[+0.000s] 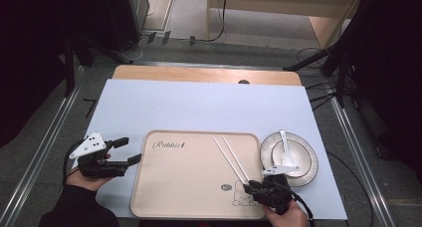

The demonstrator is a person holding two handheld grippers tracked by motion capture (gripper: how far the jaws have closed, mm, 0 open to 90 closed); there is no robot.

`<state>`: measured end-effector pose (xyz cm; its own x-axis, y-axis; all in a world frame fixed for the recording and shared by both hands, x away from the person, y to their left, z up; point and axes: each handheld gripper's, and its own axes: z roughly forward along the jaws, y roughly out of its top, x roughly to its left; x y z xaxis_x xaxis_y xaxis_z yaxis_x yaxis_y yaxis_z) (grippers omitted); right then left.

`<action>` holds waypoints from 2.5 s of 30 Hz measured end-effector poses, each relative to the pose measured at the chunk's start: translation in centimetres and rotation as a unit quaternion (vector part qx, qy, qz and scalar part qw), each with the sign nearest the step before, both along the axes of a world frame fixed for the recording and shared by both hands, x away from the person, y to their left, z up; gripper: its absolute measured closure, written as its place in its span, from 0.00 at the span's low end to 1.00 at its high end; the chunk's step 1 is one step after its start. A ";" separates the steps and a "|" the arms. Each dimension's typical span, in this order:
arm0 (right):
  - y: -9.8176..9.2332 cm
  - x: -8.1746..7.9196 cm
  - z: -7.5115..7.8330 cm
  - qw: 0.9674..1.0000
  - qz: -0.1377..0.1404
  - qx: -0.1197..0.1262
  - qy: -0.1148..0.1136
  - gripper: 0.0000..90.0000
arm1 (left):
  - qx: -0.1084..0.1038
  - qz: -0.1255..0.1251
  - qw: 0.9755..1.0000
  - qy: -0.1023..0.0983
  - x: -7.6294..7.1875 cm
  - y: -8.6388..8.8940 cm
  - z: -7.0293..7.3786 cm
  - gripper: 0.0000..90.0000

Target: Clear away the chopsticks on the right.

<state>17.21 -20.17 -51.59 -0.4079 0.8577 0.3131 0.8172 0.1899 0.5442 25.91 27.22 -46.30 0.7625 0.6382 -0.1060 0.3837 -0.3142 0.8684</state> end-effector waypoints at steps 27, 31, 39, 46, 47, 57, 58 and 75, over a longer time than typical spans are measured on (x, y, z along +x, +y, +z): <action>-2.4 5.7 4.0 0.978 0.160 0.036 -0.131 0.27 | -0.001 0.002 1.000 0.016 0.1 0.1 -0.2 0.26; -3.9 6.4 4.5 0.976 0.164 0.046 -0.139 0.26 | 0.000 0.002 1.000 0.017 0.0 0.2 -0.2 0.26; -7.2 6.5 5.2 0.972 0.157 0.048 -0.169 0.22 | 0.002 0.006 1.000 0.017 -0.3 0.4 -0.2 0.26; -9.9 5.9 5.0 0.969 0.149 0.057 -0.187 0.21 | 0.005 0.006 1.000 0.015 -0.4 0.5 -0.2 0.26; -10.3 5.8 4.9 0.968 0.152 0.060 -0.193 0.21 | 0.006 0.007 1.000 0.016 -0.5 0.5 -0.2 0.26; -12.6 4.8 4.8 0.963 0.144 0.064 -0.217 0.21 | 0.003 0.008 1.000 0.017 -0.4 0.6 -0.3 0.26; -12.6 4.8 4.8 0.964 0.140 0.069 -0.217 0.21 | 0.003 0.008 1.000 0.017 -0.4 0.6 -0.3 0.26; -12.5 4.9 4.6 0.965 0.135 0.075 -0.213 0.21 | 0.004 0.007 1.000 0.020 -0.4 0.4 -0.3 0.26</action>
